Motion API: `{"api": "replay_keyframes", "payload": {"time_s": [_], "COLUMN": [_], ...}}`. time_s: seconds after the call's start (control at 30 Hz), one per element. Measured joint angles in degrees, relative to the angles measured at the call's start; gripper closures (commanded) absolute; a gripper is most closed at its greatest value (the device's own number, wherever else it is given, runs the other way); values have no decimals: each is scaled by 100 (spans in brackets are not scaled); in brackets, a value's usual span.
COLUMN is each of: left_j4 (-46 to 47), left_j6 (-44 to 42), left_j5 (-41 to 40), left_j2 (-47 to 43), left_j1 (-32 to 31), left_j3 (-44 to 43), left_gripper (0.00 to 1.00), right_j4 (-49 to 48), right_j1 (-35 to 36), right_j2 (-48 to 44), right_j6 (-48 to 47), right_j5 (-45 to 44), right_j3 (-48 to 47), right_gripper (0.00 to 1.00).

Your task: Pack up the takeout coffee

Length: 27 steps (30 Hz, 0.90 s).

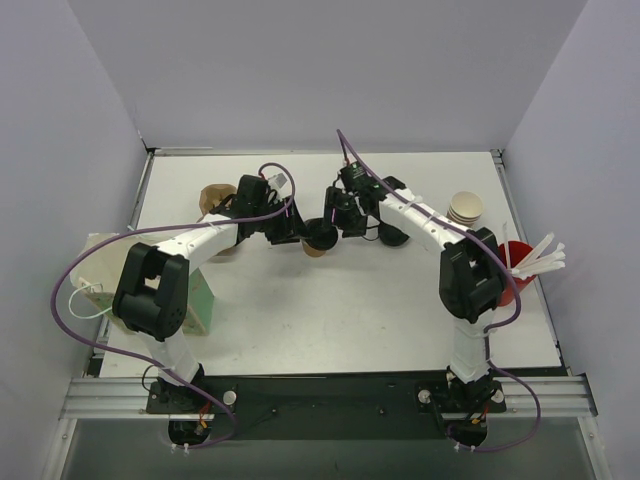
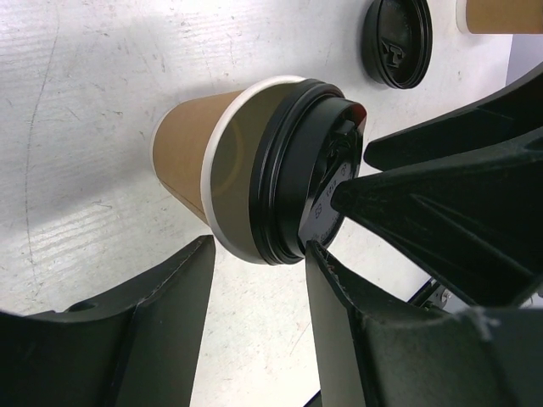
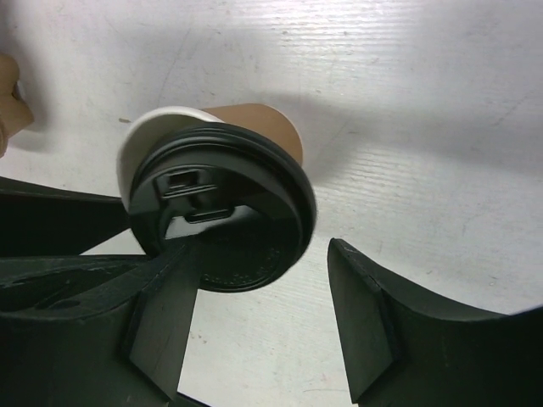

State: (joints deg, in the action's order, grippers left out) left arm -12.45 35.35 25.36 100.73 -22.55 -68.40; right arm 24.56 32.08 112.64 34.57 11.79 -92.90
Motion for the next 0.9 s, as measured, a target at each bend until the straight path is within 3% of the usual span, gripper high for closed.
{"api": "replay_keyframes", "payload": {"time_s": [0.2,0.43,0.9], "left_j4": [-7,-20,-83], "left_j6": [-2,-2,-4], "left_j5": [-70,-98,-116], "left_j2": [35,55,61], "left_j1": [-13,-20,-24], "left_j3": [2,0,-210], "left_gripper": [44,44,44], "right_j4": [-293,-564,-555], "right_j1": [-144,-210,-199], "right_j2": [-144,-144,-120], "right_j6": [66,168,214], "right_j5": [85,243,284], "right_j3": [420,505,223], "right_gripper": [46,55,57]}}
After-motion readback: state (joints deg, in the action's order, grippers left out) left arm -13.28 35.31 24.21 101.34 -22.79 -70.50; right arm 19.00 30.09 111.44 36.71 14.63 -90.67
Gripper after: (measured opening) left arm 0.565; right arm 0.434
